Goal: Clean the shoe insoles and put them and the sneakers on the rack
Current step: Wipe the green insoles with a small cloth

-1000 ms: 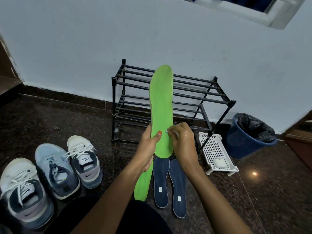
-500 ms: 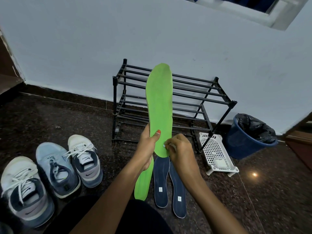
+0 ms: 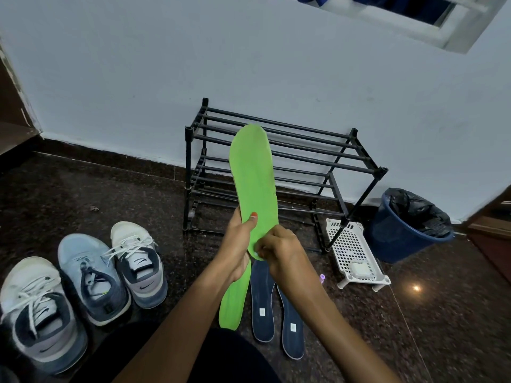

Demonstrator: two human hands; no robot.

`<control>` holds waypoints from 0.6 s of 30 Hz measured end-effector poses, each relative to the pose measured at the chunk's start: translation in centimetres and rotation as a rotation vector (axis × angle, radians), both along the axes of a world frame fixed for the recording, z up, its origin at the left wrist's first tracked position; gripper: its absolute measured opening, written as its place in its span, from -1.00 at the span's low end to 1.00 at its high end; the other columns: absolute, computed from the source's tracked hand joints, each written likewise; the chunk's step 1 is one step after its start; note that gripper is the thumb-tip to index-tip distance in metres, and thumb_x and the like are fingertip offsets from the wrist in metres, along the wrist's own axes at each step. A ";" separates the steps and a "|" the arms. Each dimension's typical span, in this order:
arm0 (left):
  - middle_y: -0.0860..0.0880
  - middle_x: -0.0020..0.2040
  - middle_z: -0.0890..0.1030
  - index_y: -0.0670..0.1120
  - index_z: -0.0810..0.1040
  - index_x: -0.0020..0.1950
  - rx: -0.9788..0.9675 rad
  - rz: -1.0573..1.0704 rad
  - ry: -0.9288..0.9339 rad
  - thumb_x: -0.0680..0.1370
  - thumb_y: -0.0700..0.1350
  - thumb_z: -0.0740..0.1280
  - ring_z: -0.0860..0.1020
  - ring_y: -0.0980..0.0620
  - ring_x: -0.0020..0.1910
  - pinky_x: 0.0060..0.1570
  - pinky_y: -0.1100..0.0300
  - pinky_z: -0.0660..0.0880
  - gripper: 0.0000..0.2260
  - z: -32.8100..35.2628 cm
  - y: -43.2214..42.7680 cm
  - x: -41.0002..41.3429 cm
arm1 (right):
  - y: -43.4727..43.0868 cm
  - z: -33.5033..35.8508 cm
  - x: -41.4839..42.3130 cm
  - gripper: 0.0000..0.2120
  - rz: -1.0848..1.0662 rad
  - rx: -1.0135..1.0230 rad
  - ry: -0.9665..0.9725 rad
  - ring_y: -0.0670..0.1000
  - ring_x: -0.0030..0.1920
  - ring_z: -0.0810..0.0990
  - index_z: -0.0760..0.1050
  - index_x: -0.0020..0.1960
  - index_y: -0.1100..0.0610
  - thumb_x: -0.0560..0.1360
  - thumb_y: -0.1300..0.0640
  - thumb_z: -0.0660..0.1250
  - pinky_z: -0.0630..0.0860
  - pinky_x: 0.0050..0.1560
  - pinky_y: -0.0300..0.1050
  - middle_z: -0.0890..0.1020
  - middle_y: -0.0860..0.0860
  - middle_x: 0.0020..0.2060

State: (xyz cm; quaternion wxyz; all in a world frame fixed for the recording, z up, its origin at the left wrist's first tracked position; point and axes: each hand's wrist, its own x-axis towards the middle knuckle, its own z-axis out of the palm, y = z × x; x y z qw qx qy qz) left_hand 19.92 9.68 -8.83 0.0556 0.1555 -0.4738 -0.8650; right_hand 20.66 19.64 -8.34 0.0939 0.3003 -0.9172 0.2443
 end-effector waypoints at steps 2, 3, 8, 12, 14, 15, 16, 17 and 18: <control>0.00 0.05 0.57 -0.01 0.41 0.26 0.054 -0.033 -0.012 0.65 -0.11 0.08 0.54 -0.02 0.07 0.12 0.09 0.49 -0.78 0.0 0.0 0.1 | -0.5 0.1 -0.2 -0.78 -0.015 -0.035 0.008 0.13 -0.17 0.47 0.57 -0.18 0.32 0.34 0.54 0.23 0.41 -0.24 -0.10 0.50 0.16 -0.23; 0.02 0.03 0.58 0.01 0.42 0.24 0.089 -0.059 -0.021 0.65 -0.03 0.06 0.55 0.00 0.05 0.10 0.10 0.51 -0.77 0.1 0.0 0.1 | -0.7 0.2 -0.5 -0.81 -0.028 -0.059 0.018 0.13 -0.18 0.47 0.57 -0.19 0.32 0.35 0.51 0.24 0.38 -0.24 -0.13 0.49 0.15 -0.24; -0.06 -0.02 0.66 -0.11 0.52 0.17 0.253 -0.138 -0.024 0.63 0.15 -0.06 0.64 0.04 -0.09 -0.19 0.23 0.60 -0.52 -0.3 -0.1 -0.1 | -1.8 0.8 -2.1 -0.87 -0.144 -0.170 0.032 0.13 -0.13 0.49 0.59 -0.15 0.31 0.41 0.44 0.28 0.33 -0.20 -0.18 0.50 0.12 -0.21; -0.07 -0.03 0.69 -0.12 0.54 0.14 0.268 -0.144 -0.033 0.62 0.17 -0.05 0.67 0.04 -0.12 -0.23 0.24 0.60 -0.50 -0.5 -0.6 -0.1 | -1.9 0.6 -1.4 -0.88 -0.102 -0.161 -0.009 0.12 -0.13 0.51 0.60 -0.14 0.31 0.42 0.42 0.30 0.32 -0.17 -0.23 0.49 0.09 -0.22; -0.14 0.12 0.64 -0.15 0.52 0.23 0.243 -0.153 -0.047 0.61 0.19 -0.05 0.64 -0.01 0.00 -0.12 0.23 0.60 -0.46 -0.7 -0.8 -0.2 | -1.5 0.5 -0.8 -0.88 -0.063 -0.118 -0.056 0.09 -0.09 0.51 0.60 -0.09 0.29 0.44 0.39 0.30 0.32 -0.14 -0.25 0.51 0.11 -0.17; -0.16 0.15 0.62 -0.15 0.51 0.24 0.228 -0.156 -0.053 0.60 0.20 -0.05 0.62 -0.03 0.02 -0.10 0.23 0.60 -0.45 -0.7 -0.9 -0.2 | -1.2 0.5 -0.5 -0.87 -0.047 -0.104 -0.078 0.08 -0.08 0.51 0.60 -0.08 0.29 0.45 0.38 0.30 0.33 -0.13 -0.26 0.52 0.13 -0.14; -0.17 0.15 0.61 -0.15 0.51 0.23 0.212 -0.160 -0.059 0.60 0.20 -0.05 0.62 -0.04 0.03 -0.08 0.22 0.59 -0.44 -0.7 -0.8 -0.2 | -1.0 0.5 -0.3 -0.87 -0.039 -0.104 -0.097 0.06 -0.08 0.51 0.60 -0.07 0.29 0.45 0.38 0.29 0.34 -0.13 -0.28 0.53 0.14 -0.12; -0.17 0.15 0.61 -0.15 0.52 0.22 0.201 -0.166 -0.062 0.60 0.21 -0.05 0.61 -0.06 0.04 -0.07 0.21 0.58 -0.44 -0.7 -0.8 -0.2 | -0.8 0.5 -0.2 -0.87 -0.036 -0.114 -0.111 0.05 -0.09 0.51 0.60 -0.08 0.29 0.45 0.38 0.30 0.33 -0.14 -0.31 0.53 0.13 -0.12; -0.18 0.14 0.62 -0.15 0.53 0.21 0.201 -0.175 -0.061 0.60 0.20 -0.05 0.61 -0.07 0.06 -0.04 0.19 0.57 -0.45 -0.7 -0.7 -0.2 | -0.7 0.6 -0.2 -0.87 -0.038 -0.127 -0.120 0.04 -0.10 0.51 0.60 -0.09 0.29 0.45 0.38 0.30 0.32 -0.16 -0.33 0.53 0.13 -0.13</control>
